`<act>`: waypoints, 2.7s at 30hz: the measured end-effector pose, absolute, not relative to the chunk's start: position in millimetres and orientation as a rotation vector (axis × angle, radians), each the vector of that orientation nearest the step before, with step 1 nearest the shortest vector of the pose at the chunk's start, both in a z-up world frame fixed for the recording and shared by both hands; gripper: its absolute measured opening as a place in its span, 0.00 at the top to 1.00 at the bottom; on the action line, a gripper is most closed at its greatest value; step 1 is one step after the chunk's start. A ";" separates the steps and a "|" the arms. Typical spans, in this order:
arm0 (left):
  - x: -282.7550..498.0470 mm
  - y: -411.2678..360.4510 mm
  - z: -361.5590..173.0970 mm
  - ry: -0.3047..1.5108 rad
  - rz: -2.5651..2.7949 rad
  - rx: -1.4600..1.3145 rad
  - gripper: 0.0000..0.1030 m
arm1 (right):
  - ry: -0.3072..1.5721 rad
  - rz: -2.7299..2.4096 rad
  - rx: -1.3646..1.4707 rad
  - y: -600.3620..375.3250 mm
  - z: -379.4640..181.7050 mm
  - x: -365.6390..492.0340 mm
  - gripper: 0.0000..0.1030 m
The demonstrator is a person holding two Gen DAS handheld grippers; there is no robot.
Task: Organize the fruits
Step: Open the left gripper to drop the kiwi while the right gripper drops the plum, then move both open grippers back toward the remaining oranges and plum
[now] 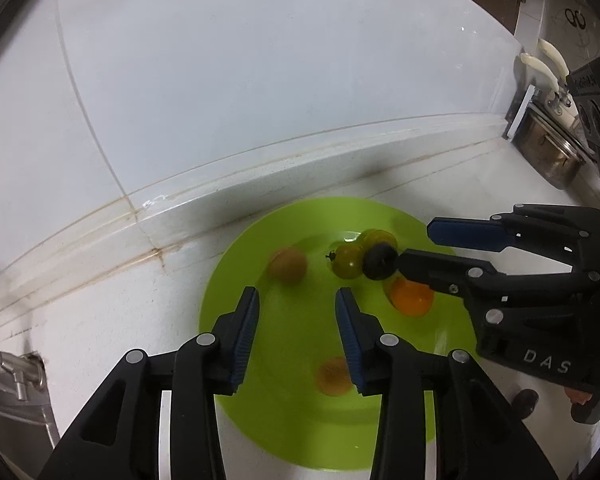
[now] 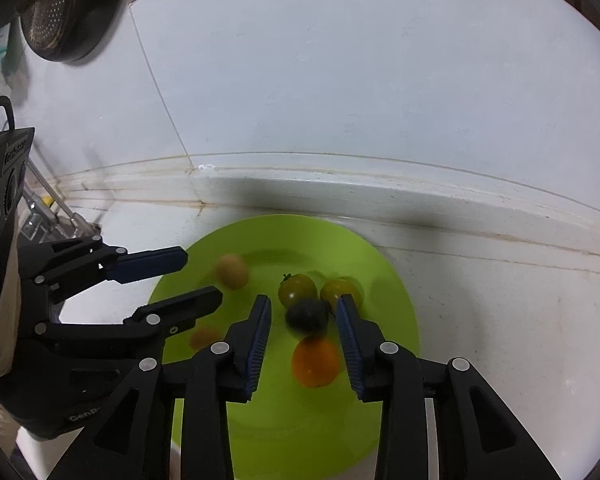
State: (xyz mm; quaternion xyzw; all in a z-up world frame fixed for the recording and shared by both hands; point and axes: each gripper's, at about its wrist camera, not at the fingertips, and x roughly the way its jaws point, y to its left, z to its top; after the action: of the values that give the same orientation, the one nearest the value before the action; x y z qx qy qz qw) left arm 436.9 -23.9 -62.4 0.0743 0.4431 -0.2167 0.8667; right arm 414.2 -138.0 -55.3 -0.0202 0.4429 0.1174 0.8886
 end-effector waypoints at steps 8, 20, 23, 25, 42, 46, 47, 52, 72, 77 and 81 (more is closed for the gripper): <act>409.2 -16.4 -39.4 0.887 -0.412 0.147 0.49 | 0.891 0.229 -0.026 -143.3 -45.0 392.4 0.66; 352.4 -3.9 0.2 0.770 -0.359 0.155 0.34 | 0.794 0.207 -0.035 -141.6 -12.3 332.5 0.61; 338.9 1.0 6.3 0.757 -0.338 0.158 0.30 | 0.768 0.193 -0.041 -139.8 -5.2 315.7 0.60; 327.1 4.9 11.3 0.741 -0.338 0.162 0.28 | 0.761 0.181 -0.047 -138.2 -2.0 307.4 0.60; 256.7 19.0 17.3 0.665 -0.304 0.198 0.08 | 0.726 0.096 -0.038 -133.2 0.8 231.0 0.40; 246.7 20.0 10.8 0.677 -0.304 0.205 0.07 | 0.751 0.097 -0.029 -131.3 -5.2 218.9 0.40; 244.9 20.2 9.2 0.682 -0.304 0.205 0.06 | 0.758 0.096 -0.027 -131.1 -7.8 215.8 0.40; 237.3 18.7 -3.4 0.717 -0.313 0.215 0.06 | 0.792 0.083 -0.002 -133.8 -20.4 205.7 0.40; 240.0 10.7 -66.5 0.855 -0.354 0.273 0.06 | 0.980 0.071 0.038 -139.8 -85.1 189.9 0.40; 250.0 3.7 -80.7 0.886 -0.388 0.284 0.07 | 1.012 0.061 0.043 -143.7 -98.0 191.4 0.40; 258.5 -1.8 -89.3 0.911 -0.410 0.270 0.10 | 1.026 0.060 0.052 -146.9 -104.8 194.3 0.41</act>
State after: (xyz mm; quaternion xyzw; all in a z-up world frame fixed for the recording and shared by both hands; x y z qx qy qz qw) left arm 258.5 -1.8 -89.3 0.1291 0.4354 -0.1959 0.8691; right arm 194.3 -146.9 -104.8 0.0246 0.4908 0.0285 0.8705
